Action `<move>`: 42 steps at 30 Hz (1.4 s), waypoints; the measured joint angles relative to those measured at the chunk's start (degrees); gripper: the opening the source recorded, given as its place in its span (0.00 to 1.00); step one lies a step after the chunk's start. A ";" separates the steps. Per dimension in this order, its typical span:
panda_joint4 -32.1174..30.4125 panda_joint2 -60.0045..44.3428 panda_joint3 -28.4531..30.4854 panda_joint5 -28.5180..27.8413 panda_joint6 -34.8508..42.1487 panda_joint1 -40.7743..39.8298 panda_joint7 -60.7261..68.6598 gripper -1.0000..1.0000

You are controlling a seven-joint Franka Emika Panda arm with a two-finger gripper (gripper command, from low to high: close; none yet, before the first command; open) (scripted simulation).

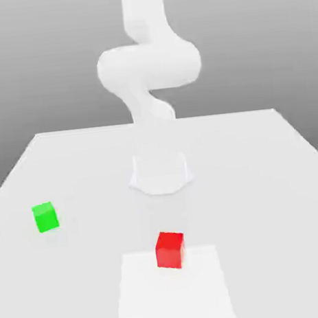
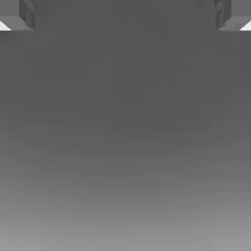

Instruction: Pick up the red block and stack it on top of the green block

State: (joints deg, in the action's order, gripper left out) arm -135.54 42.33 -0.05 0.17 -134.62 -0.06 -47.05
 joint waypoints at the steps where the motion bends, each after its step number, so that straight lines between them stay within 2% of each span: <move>1: -1.81 -1.74 -0.12 0.17 -1.40 -0.13 -0.53 0.50; 16: -29.46 -29.83 -3.09 1.40 -23.38 -2.07 -10.01 0.50; 18: -31.44 -37.52 -3.38 0.69 -29.21 -2.45 -11.65 0.50; 23: -30.96 -49.80 -1.58 -1.85 -39.39 -1.34 -13.92 0.50; 24: -30.71 -51.71 -1.11 -2.10 -41.01 -0.93 -14.13 0.00; 31: -30.66 -52.11 -0.97 -2.42 -41.41 -0.83 -14.41 0.00; 38: -32.51 -39.10 -1.74 0.14 -30.23 -0.86 -12.58 0.00; 42: -32.69 -34.33 0.99 -1.87 -26.10 -3.94 -10.25 0.00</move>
State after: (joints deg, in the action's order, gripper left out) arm -168.23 8.00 0.94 -1.69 -160.72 -4.00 -57.30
